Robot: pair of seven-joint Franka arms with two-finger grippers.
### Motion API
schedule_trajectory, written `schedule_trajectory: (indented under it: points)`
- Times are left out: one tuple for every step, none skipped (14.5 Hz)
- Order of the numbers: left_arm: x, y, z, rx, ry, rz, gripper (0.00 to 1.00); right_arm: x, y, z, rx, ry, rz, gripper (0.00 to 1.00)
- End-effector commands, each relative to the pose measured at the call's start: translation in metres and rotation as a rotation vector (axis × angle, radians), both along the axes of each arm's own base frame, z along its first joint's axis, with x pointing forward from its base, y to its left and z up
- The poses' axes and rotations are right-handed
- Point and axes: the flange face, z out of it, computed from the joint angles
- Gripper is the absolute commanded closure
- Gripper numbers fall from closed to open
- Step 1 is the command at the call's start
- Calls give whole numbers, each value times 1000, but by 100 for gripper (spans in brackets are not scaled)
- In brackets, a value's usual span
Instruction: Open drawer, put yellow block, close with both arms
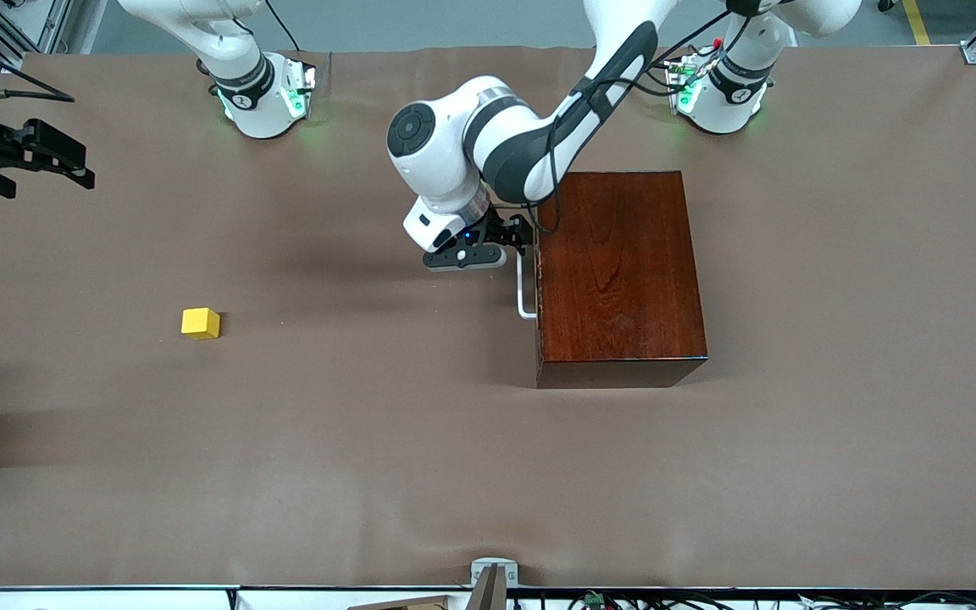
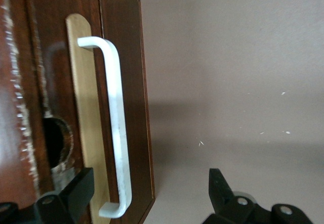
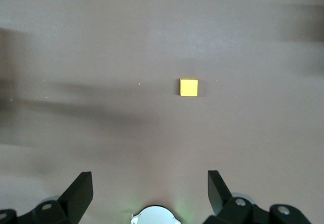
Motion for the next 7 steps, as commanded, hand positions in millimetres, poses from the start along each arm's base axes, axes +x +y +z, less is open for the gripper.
schedule_trajectory:
  points:
    - [2, -1, -22, 52, -15, -6, 0, -7, 0, 2, 10, 0, -12, 0]
    - [-3, -5, -26, 65, -23, -25, 0, -7, 0, 2, 9, 0, -14, 0]
    - [-3, -5, -31, 72, -23, -25, 0, -7, 0, 2, 9, 0, -14, 0]
    - [-3, -4, -35, 77, -20, -23, 0, -7, 0, 2, 9, 0, -14, 0]
    - [-3, -5, -36, 73, -25, -9, 0, -7, 0, 2, 9, 0, -14, 0]
    - [-3, -7, -37, 65, -36, 22, 0, -7, 0, 2, 9, 0, -14, 0]
    - [-2, -9, -39, 52, -51, 47, 0, -7, 0, 2, 9, 0, -14, 0]
